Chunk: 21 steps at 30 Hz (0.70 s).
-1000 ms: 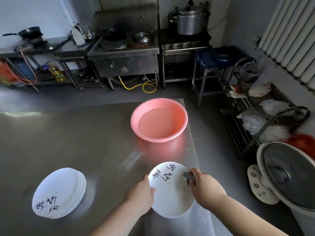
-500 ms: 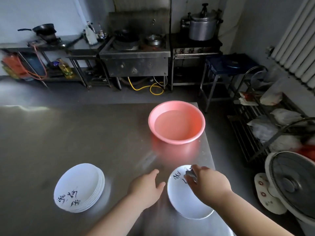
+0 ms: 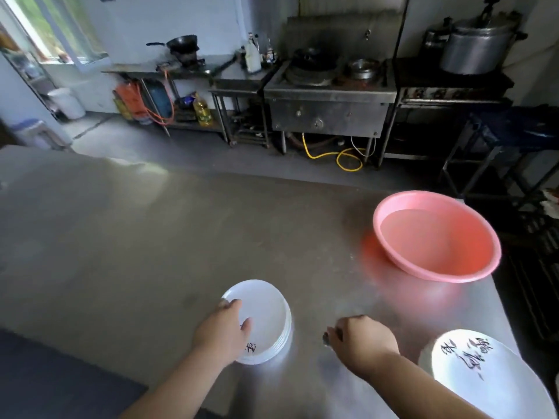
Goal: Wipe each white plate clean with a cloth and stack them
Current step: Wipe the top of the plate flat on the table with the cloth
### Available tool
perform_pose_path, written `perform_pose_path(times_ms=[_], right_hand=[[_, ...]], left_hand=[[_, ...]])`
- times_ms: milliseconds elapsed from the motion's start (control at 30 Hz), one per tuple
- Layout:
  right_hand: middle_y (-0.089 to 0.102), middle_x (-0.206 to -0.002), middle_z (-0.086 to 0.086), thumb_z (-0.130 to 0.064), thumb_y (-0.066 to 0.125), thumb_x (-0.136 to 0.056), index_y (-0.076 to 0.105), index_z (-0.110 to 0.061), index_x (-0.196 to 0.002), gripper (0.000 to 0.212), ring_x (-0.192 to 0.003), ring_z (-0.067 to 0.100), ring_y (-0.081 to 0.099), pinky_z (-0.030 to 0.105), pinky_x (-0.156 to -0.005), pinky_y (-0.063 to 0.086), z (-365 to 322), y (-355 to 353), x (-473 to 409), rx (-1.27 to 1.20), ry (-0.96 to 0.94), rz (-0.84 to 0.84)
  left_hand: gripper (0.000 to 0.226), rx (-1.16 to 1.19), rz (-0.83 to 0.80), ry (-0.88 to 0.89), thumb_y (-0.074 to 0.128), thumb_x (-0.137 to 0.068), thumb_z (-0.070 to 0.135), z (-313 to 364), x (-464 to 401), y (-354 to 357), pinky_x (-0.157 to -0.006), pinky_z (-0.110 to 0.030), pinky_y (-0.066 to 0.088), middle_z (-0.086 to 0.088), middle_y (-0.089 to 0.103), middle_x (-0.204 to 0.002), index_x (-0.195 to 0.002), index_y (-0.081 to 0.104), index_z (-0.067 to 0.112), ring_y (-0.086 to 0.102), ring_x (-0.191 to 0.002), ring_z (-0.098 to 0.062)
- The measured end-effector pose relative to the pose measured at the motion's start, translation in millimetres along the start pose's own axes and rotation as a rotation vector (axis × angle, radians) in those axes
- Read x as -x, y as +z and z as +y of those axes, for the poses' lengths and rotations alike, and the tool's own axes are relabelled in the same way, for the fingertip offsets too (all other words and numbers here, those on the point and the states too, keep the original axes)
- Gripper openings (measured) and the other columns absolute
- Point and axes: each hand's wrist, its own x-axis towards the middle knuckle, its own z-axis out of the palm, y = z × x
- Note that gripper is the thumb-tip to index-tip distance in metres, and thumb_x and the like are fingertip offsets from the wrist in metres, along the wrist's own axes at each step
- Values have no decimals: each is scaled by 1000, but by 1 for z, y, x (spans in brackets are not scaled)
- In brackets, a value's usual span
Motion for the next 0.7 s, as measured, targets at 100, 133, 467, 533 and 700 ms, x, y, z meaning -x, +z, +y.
perform_pose_path(times_ms=[100, 133, 467, 533, 700], right_hand=[[63, -82, -5, -44, 43, -82, 57, -24, -86, 24, -78, 24, 61, 28, -60, 41, -35, 20, -20, 1, 26, -64], [63, -82, -5, -41, 43, -79, 54, -24, -89, 22, -77, 24, 61, 27, -58, 39, -45, 25, -26, -8, 33, -84], [68, -101, 1, -42, 43, -97, 53, -21, -111, 27, -87, 28, 66, 33, -73, 53, -102, 53, -69, -35, 69, -131], [69, -106, 4, -40, 41, -101, 53, -20, -115, 27, -94, 29, 68, 34, -75, 54, -104, 56, -70, 6, 69, -119], [66, -90, -3, -36, 47, -98, 52, -23, -102, 15, -75, 21, 60, 28, -62, 42, -103, 56, -65, -83, 119, -99]], left_hand=[[50, 40, 1, -43, 47, -102, 51, -33, -11, 3, -91, -36, 54, 2, 53, -142, -146, 45, 27, 62, -121, -22], [49, 45, -8, -51, 48, -102, 49, -41, -14, 3, -92, -36, 53, 2, 56, -139, -145, 45, 26, 61, -122, -22], [18, 72, -38, -7, 53, -104, 31, -67, -32, 15, -83, -36, 53, 0, 68, -113, -118, 52, 20, 67, -106, -25], [17, 106, -27, 5, 53, -104, 29, -69, -33, 18, -83, -37, 53, 0, 67, -111, -117, 52, 19, 67, -105, -25], [15, 201, -8, 39, 54, -102, 25, -75, -33, 25, -83, -37, 53, 1, 67, -108, -116, 54, 19, 65, -101, -24]])
